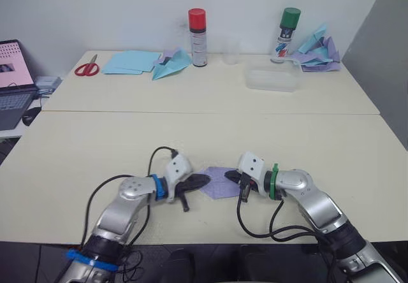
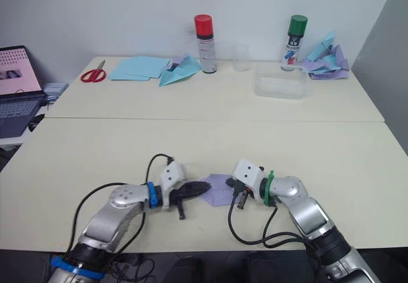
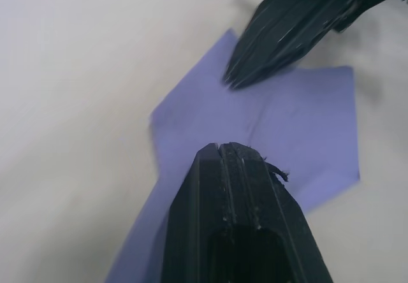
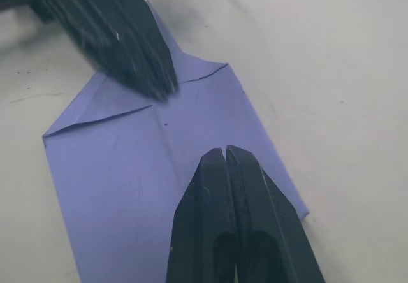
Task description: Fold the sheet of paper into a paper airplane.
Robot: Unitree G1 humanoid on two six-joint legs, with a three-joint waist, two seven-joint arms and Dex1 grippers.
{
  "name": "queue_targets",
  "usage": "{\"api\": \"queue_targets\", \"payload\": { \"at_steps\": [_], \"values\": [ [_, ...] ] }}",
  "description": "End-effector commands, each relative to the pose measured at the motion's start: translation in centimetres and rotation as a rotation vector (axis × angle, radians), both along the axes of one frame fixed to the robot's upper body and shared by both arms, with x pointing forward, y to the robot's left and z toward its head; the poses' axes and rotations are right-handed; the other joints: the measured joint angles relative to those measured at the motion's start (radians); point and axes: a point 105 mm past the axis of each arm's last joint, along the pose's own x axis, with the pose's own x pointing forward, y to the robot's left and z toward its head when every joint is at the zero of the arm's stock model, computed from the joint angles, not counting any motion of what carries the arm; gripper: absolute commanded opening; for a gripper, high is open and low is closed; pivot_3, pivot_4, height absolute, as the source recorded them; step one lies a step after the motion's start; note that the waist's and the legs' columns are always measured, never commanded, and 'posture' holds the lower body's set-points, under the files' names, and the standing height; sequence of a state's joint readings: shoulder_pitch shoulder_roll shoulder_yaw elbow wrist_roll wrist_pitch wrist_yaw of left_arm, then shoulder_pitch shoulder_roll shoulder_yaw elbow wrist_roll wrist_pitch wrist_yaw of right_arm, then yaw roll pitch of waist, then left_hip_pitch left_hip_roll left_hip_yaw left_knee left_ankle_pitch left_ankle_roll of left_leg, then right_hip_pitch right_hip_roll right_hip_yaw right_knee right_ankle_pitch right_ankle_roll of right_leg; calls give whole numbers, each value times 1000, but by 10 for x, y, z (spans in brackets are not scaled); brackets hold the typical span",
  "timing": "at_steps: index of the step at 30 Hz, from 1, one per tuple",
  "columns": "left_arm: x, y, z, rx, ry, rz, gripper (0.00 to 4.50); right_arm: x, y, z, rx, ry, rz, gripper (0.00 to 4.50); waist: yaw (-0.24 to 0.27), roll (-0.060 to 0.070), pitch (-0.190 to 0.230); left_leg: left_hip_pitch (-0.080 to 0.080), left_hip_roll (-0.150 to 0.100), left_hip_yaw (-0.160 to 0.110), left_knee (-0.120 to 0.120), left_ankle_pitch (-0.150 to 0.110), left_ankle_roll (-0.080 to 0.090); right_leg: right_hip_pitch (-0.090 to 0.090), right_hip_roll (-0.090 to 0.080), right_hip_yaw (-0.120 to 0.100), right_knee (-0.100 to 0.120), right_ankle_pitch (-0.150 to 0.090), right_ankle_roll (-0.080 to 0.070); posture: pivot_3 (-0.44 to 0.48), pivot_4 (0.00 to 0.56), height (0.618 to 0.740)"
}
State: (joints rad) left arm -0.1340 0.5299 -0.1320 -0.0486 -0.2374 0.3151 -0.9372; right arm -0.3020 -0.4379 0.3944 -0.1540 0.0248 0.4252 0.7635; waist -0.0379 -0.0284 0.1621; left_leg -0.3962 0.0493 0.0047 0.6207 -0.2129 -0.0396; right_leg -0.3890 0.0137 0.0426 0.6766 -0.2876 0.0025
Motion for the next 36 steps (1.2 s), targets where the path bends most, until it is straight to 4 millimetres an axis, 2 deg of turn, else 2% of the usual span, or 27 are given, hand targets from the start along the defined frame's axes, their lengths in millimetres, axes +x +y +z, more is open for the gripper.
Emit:
{"api": "queue_targets", "payload": {
  "at_steps": [1,4,7,10,14,17,20,22,24,27,29,32,36],
  "values": [
    [-10,38,-30,68,158,150,0,-3,-11,-14,-49,52,-26,51,1,1,-1,1,0,0,-1,0,0,0,0,0,0,-1,-2,0,150,740],
    [-8,30,-15,30,115,135,0,-3,-11,-14,-49,57,-23,51,3,1,-1,1,0,0,-1,0,0,0,-1,0,0,-3,-5,0,150,740],
    [-2,7,18,-85,10,81,0,-2,-11,-14,-50,57,-18,51,4,1,-1,1,-1,1,-1,0,0,0,-1,1,0,-3,-5,0,150,740],
    [1,-6,41,-135,-63,41,0,1,-11,-13,-49,51,-18,51,5,-4,3,-1,-1,1,-1,0,0,0,-1,1,0,-3,-5,0,150,740],
    [4,-13,31,-82,-16,21,0,3,-9,-10,-42,46,-16,51,4,-7,5,-1,-1,0,-1,0,0,-1,-1,0,0,-1,-2,0,150,740],
    [6,-13,6,26,23,5,0,3,-4,-7,-21,37,-6,51,3,-7,6,-1,-1,0,-1,0,0,-1,-1,0,0,0,0,0,150,740],
    [7,-11,-9,80,55,1,0,-1,-1,12,52,-7,39,51,6,-7,6,-2,-1,-1,-1,0,0,-1,0,-1,0,0,0,0,150,740],
    [6,-9,-15,101,64,-10,0,-3,-6,23,62,-66,70,51,8,-6,7,-2,-1,0,-1,0,0,-1,-1,-1,0,0,0,0,150,740],
    [5,-8,-20,117,72,-26,0,-4,-19,32,-4,-174,130,51,10,-5,8,-2,-2,0,-1,0,0,-1,-1,-1,-1,0,0,0,150,740],
    [4,-7,-23,119,78,-37,0,-8,-37,37,-87,-263,205,966,10,-4,9,-3,-3,1,-1,0,0,-1,-2,0,-3,0,0,0,150,740],
    [5,-6,-23,120,75,-38,0,-8,-47,40,-71,-248,190,1705,9,-4,9,-3,-3,2,-1,0,0,0,-2,1,-4,0,0,0,150,740],
    [8,-5,-23,122,67,-37,0,2,-54,43,69,-87,34,2883,9,-4,9,-2,-2,1,-1,0,0,0,-1,-1,-3,1,2,0,150,740],
    [9,-5,-22,113,60,-36,0,12,-45,43,198,80,-76,4360,9,-4,9,-2,-2,-1,-1,0,0,0,-1,-1,0,1,2,0,150,740]
  ]
}}
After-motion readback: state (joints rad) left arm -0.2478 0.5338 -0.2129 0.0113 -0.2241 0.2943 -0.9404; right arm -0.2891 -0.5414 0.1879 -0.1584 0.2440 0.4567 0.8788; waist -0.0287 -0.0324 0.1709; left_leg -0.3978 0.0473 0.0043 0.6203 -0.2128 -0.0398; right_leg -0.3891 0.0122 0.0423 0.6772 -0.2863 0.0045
